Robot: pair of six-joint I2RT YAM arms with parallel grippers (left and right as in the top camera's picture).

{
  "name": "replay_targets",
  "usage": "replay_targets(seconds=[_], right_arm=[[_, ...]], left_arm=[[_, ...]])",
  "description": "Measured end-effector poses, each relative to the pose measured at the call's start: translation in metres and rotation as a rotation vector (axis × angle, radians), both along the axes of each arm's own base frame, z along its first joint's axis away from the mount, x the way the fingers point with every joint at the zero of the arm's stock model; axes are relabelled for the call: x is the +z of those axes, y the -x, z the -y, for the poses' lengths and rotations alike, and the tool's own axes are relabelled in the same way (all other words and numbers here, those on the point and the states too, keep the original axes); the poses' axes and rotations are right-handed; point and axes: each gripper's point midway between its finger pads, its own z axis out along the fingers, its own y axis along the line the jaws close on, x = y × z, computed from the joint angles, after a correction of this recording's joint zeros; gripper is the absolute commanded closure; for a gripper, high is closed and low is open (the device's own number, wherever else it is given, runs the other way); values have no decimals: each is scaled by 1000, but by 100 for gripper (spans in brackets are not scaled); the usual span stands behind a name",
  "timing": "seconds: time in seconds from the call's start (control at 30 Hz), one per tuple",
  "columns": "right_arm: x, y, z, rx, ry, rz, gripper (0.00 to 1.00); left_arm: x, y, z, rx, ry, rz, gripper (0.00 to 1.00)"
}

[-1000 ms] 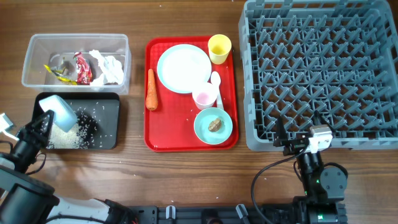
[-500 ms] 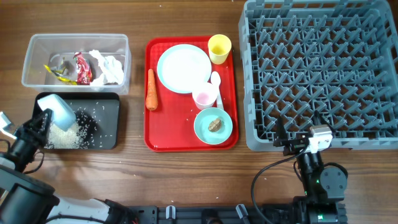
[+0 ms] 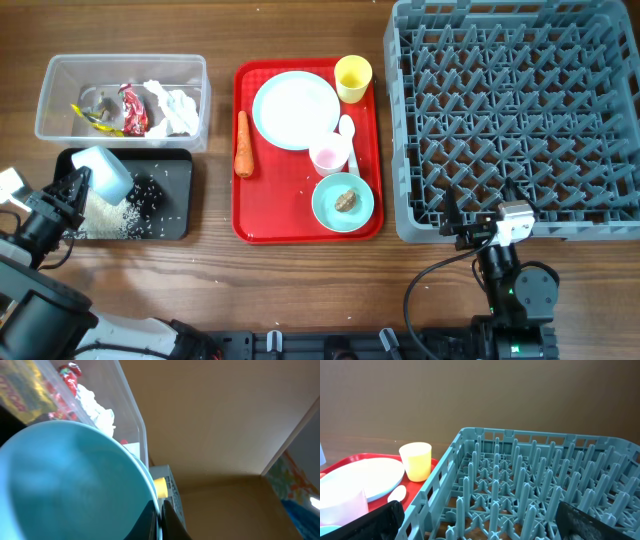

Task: Sort waste into correct bins and load items into the dishwasher rack
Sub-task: 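Tilt the rice bowl to pour rice onto the black tray, then carry the empty bowl back and set it on the red tray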

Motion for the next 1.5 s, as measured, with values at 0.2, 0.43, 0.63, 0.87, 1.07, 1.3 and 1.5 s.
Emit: replay_targets(seconds=[0.2,0.43,0.63,0.87,1.07,1.3,1.5], right_arm=[[0,0,0,0,0,0,0],[0,0,0,0,0,0,0],[0,0,0,0,0,0,0],[0,0,0,0,0,0,0],[0,0,0,0,0,0,0],[0,0,0,0,0,0,0],[0,0,0,0,0,0,0]], left_arm=[[0,-2,-1,-2,2,-5,96],[-4,-5,-2,8,39,-60,96],[9,-12,-2,55,-36,-148,96],[66,-27,31,73,-242,-147,96],[92,-43,103,12,-440,-159,96],[84,-50,210,-156,-634,-203,96],[59,-34,272,-255,-816,-270,96]])
